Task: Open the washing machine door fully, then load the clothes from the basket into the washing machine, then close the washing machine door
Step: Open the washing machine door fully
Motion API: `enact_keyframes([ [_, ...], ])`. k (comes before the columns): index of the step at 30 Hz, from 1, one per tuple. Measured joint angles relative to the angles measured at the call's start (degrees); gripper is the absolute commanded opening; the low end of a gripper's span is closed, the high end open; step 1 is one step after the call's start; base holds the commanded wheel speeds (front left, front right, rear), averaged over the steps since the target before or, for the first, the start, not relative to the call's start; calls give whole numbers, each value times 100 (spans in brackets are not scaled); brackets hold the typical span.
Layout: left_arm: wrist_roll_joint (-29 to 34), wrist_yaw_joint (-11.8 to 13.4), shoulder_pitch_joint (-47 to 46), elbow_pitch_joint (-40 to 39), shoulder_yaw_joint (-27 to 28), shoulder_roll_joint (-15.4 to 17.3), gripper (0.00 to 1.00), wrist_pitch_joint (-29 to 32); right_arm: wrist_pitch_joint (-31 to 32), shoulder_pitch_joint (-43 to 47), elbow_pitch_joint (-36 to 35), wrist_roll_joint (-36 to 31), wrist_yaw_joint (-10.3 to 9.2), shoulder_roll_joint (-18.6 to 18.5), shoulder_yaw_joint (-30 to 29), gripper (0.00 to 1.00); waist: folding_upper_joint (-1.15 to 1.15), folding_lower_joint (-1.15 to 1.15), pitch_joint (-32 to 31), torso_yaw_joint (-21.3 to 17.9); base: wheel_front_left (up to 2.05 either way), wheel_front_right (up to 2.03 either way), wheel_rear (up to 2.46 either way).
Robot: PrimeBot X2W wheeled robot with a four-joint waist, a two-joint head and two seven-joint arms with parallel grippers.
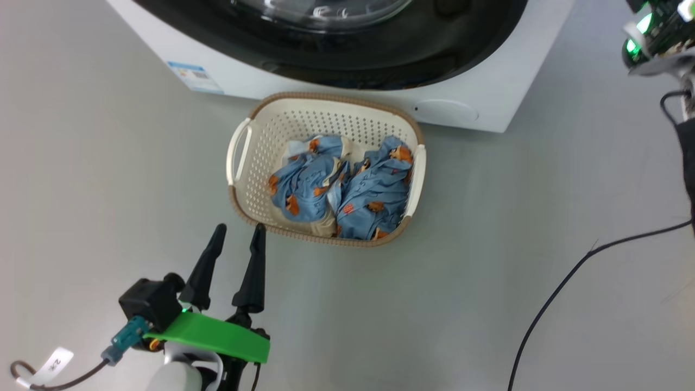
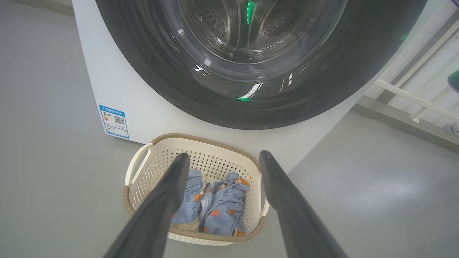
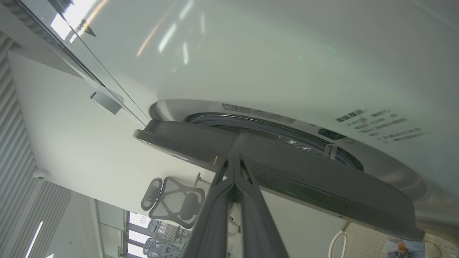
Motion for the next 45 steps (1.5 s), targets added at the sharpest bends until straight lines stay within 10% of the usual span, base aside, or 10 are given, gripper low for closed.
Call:
enact_keyframes([
  [22,-274,0,-452,-63,-282,-37,100,0,437,-1250,708,-458,0,-65,254,0,0,0,742,476,0,0,0],
  [45,-291,0,-398,3,-263,-38,100,0,746,-605,552,-495,0,71,569,0,0,0,240,339,0,0,0],
])
